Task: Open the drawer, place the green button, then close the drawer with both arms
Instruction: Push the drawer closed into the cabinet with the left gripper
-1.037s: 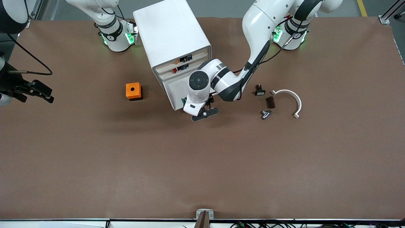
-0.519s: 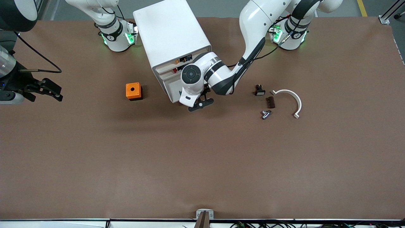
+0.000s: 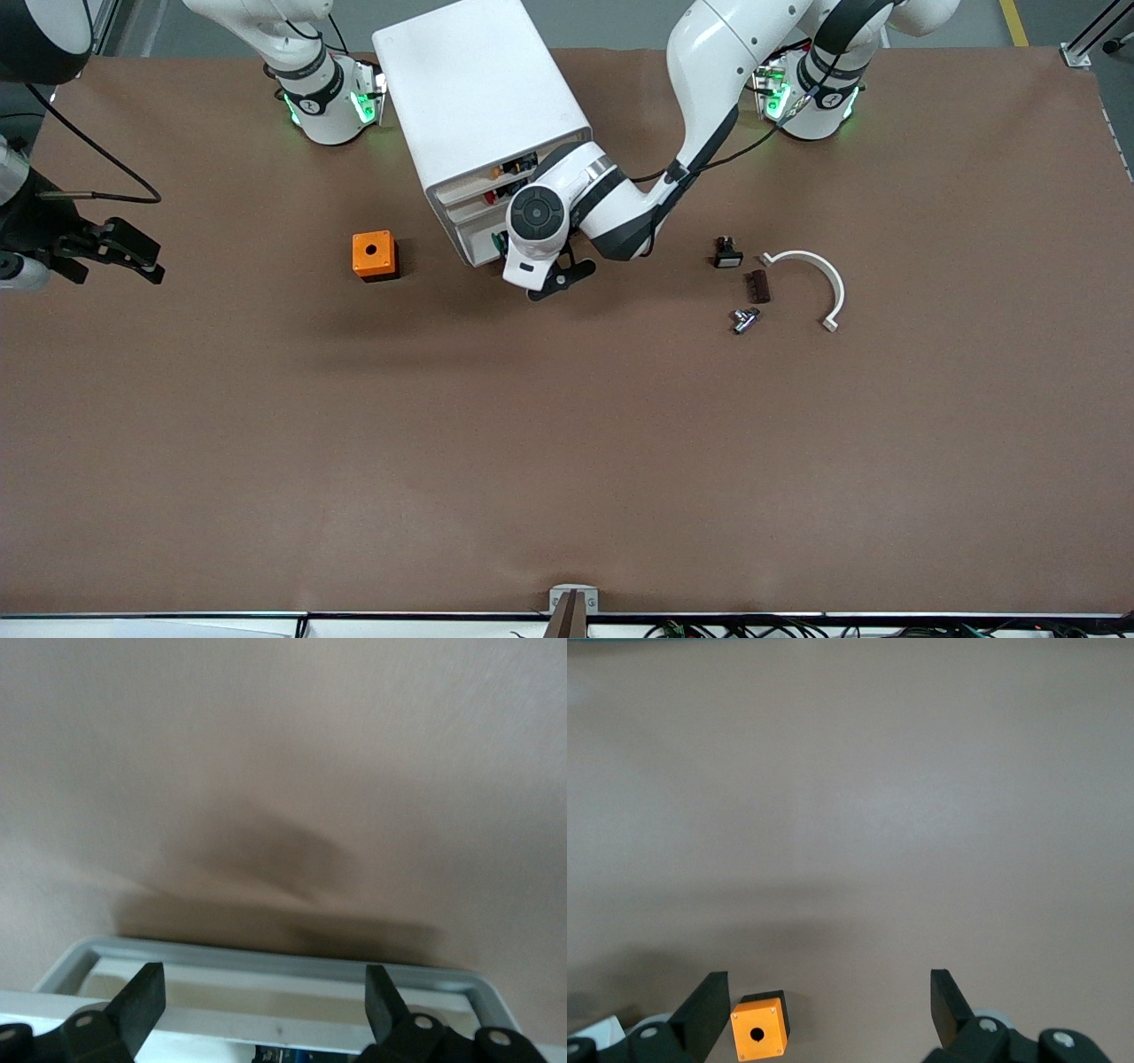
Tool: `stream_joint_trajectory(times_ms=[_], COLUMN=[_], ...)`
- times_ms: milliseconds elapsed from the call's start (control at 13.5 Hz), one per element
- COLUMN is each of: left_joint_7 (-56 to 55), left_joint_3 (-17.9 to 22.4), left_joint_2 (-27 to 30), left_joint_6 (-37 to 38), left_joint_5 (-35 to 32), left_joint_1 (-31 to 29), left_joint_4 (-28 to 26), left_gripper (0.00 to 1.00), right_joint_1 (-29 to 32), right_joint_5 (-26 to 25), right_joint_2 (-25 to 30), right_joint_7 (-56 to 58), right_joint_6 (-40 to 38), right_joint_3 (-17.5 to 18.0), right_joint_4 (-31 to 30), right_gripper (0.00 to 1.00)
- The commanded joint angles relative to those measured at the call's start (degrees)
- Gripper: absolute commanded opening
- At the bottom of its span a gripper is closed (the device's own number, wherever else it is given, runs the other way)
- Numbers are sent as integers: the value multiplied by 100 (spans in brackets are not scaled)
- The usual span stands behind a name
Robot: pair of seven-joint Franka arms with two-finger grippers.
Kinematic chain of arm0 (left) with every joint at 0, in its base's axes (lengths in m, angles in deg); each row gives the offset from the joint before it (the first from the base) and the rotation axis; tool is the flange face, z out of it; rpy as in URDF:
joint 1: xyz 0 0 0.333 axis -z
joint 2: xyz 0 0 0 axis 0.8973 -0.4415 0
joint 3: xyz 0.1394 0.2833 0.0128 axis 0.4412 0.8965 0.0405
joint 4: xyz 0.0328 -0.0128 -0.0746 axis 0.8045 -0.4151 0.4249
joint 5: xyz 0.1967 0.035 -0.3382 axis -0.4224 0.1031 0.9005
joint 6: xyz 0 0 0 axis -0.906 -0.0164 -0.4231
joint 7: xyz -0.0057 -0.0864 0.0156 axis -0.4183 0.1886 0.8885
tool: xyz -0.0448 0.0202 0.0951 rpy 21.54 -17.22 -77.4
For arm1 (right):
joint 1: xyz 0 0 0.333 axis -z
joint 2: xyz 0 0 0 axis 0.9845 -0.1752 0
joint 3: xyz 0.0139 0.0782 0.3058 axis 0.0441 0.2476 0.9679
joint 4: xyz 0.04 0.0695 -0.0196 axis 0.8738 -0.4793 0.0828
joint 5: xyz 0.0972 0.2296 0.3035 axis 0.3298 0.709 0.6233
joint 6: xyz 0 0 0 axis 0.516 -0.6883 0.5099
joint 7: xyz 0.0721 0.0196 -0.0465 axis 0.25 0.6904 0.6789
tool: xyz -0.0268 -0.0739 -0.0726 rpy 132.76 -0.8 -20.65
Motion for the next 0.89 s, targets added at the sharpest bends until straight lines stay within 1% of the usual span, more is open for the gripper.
stream_joint_trajectory(times_ms=[0,222,444,667,815], left_joint_7=[-85,-24,-15,-32,-32], left_joint_3=[5,6,6,-3,5], left_joint_2=[74,30,-49,-67,-58], left_joint_6=[49,40,40,40,40], left_joint_5=[542,1140,1483,1563,1607], left_joint_1=[34,8,-19,-27,-36], left_joint_4=[-94,-103,-103,-103,-103], left_gripper=[99,99,99,99,99], right_joint_1=[76,15,24,41,6], right_joint_5=[-104,-104,-139,-148,-166], right_joint_2=[-13,-13,-109,-391,-418], right_joint_7=[-66,-66,-66,-48,-57], right_joint_6=[-67,73,117,118,126], right_joint_3=[37,37,37,28,-24], right_joint_4=[273,247,282,694,739], right_gripper=[100,100,100,100,100])
